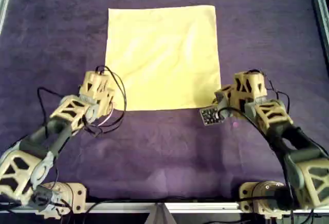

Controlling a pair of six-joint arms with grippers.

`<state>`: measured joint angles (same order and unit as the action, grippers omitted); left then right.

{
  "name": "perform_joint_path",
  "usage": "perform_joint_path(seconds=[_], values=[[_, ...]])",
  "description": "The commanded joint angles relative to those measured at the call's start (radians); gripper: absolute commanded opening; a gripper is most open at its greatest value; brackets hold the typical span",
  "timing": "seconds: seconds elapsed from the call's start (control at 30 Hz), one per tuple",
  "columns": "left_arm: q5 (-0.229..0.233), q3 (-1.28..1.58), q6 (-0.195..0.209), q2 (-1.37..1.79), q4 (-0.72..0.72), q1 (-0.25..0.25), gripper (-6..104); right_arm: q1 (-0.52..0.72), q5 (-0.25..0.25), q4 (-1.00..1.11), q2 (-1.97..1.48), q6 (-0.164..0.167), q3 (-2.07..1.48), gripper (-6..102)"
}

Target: Fold a cloth

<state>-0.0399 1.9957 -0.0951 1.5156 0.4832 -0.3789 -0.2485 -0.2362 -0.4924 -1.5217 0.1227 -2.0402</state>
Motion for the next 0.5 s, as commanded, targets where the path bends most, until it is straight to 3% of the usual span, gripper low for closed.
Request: perform_joint_path(seconds=[0.0, 0.23, 0.47], values=[[0.003, 0.055, -0.006, 0.161, 0.011, -0.02, -1, -0.003, -0.008, -0.018, -0.158, -0.002, -0.057, 0], [0.003, 0.262, 0.003, 0.506, 0.011, -0.021, -1, 0.005, -0.008, -0.018, -0.339, 0.009, -0.209, 0], [-0.012, 0.336, 0.006, 0.529, 0.008, -0.021, -1, 0.0, -0.008, -0.017, -0.402, 0.011, -0.285, 0]])
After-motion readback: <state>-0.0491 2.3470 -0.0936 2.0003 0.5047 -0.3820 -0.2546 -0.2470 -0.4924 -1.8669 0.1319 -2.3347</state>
